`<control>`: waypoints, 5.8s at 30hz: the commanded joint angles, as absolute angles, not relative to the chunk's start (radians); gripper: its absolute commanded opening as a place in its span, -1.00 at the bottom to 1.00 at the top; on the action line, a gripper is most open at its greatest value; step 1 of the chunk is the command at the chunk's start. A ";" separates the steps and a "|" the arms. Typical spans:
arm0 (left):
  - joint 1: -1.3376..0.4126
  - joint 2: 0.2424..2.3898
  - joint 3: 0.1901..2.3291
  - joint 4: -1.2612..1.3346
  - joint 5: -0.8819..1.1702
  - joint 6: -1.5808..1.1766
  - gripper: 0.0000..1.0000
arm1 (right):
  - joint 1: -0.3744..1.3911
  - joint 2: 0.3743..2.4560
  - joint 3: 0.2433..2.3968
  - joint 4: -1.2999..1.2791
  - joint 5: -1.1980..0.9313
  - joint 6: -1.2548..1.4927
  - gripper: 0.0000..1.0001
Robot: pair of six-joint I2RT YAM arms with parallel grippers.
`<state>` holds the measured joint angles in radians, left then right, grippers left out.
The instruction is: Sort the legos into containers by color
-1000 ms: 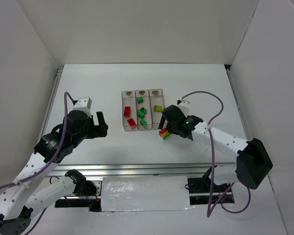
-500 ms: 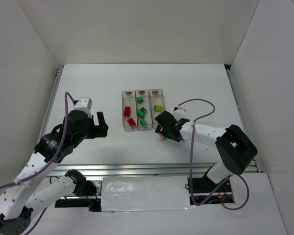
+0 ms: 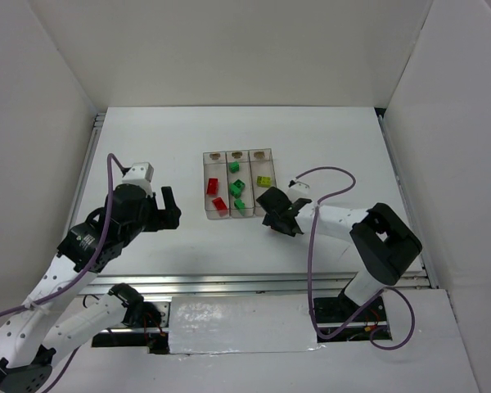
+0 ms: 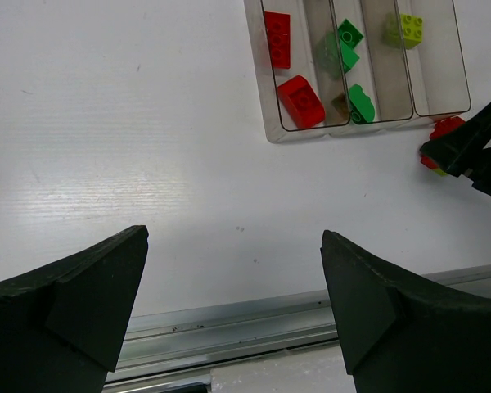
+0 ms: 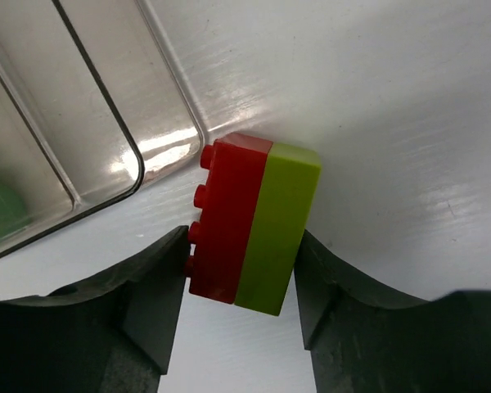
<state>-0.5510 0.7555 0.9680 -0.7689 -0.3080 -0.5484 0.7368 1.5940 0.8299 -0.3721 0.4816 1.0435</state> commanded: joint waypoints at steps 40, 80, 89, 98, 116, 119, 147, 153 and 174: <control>-0.715 1.134 0.960 -0.155 0.316 -0.903 0.56 | 1.226 1.011 0.888 -0.268 0.439 0.575 -1.00; -0.730 1.014 0.899 0.139 0.776 -0.650 -1.00 | 0.876 0.650 0.684 -0.026 -0.483 0.397 0.76; -0.729 0.979 0.882 0.126 0.790 -0.617 -1.00 | 0.865 0.677 0.661 0.028 -0.532 0.370 -1.00; -0.637 0.917 0.902 -0.034 0.678 -0.557 -1.00 | 0.756 0.612 0.621 -0.014 -0.551 0.356 -1.00; -0.591 0.939 1.117 -0.512 -0.130 -0.641 -1.00 | 0.623 1.490 1.138 -0.276 0.314 0.411 -0.95; -0.562 1.018 1.138 -0.480 -0.133 -0.627 -1.00 | 0.609 1.599 1.230 -0.308 0.347 0.382 -0.76; -0.399 1.825 1.589 -0.449 -0.083 -0.656 0.76 | 0.584 1.135 1.066 -0.420 0.180 0.462 0.99; -0.400 1.812 1.598 -0.480 -0.089 -0.666 0.99 | 0.586 0.996 1.075 -0.502 0.170 0.454 0.99; -0.430 0.722 1.181 -0.897 -0.687 -0.584 0.99 | 0.589 0.428 1.238 -1.008 0.420 0.474 0.99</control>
